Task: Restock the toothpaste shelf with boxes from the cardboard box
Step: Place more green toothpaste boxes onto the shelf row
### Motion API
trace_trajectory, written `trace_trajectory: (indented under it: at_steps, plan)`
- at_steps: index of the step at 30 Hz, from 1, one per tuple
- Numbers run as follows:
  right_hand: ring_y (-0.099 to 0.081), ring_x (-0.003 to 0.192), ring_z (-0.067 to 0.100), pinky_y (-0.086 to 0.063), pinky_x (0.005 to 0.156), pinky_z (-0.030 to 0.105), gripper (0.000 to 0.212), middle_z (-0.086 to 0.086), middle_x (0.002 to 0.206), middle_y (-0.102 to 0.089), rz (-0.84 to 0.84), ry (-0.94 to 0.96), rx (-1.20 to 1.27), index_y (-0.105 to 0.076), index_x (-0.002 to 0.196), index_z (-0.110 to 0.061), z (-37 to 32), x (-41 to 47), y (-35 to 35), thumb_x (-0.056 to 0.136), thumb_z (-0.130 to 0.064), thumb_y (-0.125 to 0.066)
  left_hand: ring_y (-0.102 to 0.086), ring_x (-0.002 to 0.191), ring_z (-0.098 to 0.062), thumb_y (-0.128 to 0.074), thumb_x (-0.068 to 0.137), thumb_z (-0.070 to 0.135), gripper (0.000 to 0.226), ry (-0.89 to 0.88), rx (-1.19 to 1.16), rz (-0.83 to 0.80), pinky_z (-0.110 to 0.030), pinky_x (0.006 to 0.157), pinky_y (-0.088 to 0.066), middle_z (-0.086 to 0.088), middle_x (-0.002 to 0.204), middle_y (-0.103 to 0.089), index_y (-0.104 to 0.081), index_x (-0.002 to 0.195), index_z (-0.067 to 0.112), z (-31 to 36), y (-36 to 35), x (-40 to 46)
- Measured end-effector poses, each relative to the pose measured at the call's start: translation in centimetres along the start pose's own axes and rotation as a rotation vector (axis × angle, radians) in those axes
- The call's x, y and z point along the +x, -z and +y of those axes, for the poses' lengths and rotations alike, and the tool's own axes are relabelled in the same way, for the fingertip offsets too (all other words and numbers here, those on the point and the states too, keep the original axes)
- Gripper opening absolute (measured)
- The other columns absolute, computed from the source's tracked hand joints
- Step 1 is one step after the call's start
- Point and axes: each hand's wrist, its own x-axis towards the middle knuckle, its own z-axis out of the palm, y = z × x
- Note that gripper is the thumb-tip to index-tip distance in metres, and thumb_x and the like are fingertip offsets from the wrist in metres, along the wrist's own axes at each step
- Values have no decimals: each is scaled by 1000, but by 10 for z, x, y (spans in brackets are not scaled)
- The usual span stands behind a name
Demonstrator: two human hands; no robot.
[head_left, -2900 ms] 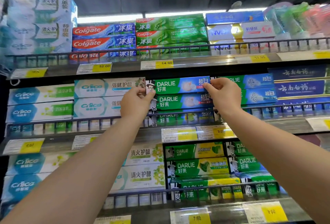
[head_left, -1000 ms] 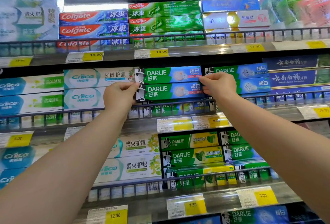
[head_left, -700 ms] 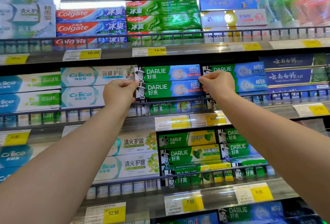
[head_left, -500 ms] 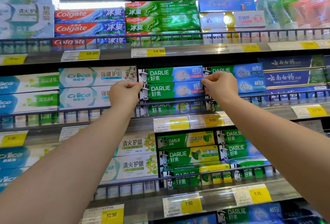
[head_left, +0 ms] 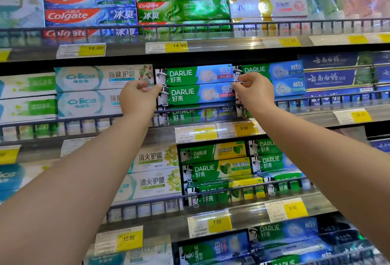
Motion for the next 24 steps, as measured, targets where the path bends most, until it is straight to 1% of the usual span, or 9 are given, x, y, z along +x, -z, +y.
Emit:
trace_trajectory:
  at_steps: [2, 4, 8, 10, 15, 17, 20, 22, 24]
  plan:
    - [-60, 80, 18, -49, 72, 32, 25, -2, 89, -60, -1, 12, 32, -57, 109, -18, 7, -9, 3, 88, -32, -60, -55, 87, -15, -71, 80, 32, 27, -115, 76, 88, -23, 80, -45, 5, 92, -55, -57, 98, 19, 1, 2, -15]
    - [-56, 71, 15, -43, 62, 28, 18, -7, 77, -54, -8, 23, 62, -53, 98, -19, 16, -26, 8, 88, -33, -60, -50, 86, -11, -68, 81, 27, 22, -202, 102, 110, -22, 76, -39, 5, 96, -53, -50, 93, 22, 3, 1, -42]
    - [-44, 61, 3, -35, 55, 18, 18, -10, 68, -46, -53, 0, 81, -47, 87, -17, 56, -80, 31, 86, -28, -62, -52, 77, -10, -66, 79, 16, 17, -141, 80, -209, -20, 71, -42, 13, 81, -52, -52, 87, 22, -9, -24, -122]
    - [-42, 60, 2, -33, 57, 23, 17, -10, 66, -46, -89, -64, 51, -47, 84, -17, 89, -113, 48, 85, -26, -62, -51, 72, -3, -65, 81, 16, 14, -34, 86, -345, -15, 67, -41, 14, 78, -52, -55, 88, 21, -22, -41, -169]
    - [-43, 60, 15, -36, 63, 32, 31, -4, 65, -48, -278, -332, -86, -38, 67, -25, 196, -215, 124, 85, -27, -63, -56, 79, -17, -63, 85, 15, 12, 390, 85, -572, -40, 81, -54, 7, 81, -55, -55, 83, 24, -75, -84, -316]
    - [-43, 58, 16, -38, 62, 33, 32, -2, 63, -47, -344, -430, -143, -37, 66, -25, 240, -258, 169, 85, -28, -63, -55, 79, -20, -62, 86, 13, 13, 544, 95, -619, -40, 82, -53, 2, 82, -56, -54, 82, 23, -92, -99, -383]
    - [-46, 64, 21, -36, 64, 33, 34, 2, 67, -50, -434, -574, -241, -36, 66, -24, 293, -315, 234, 86, -28, -63, -50, 65, -16, -57, 87, 4, 15, 728, 119, -621, -21, 57, -50, 1, 73, -52, -55, 80, 17, -108, -117, -469]
    - [-49, 67, 21, -36, 65, 32, 34, 0, 66, -50, -473, -681, -309, -38, 65, -21, 323, -351, 282, 84, -29, -65, -47, 56, -12, -56, 87, 1, 12, 835, 175, -655, -16, 42, -45, -2, 70, -51, -55, 87, 14, -115, -128, -532]
    - [-50, 67, 23, -37, 66, 32, 34, -1, 63, -50, -501, -778, -357, -39, 64, -20, 351, -381, 324, 83, -29, -65, -49, 57, -15, -56, 87, 3, 11, 920, 226, -701, -19, 48, -52, -2, 69, -52, -56, 89, 15, -123, -136, -589]
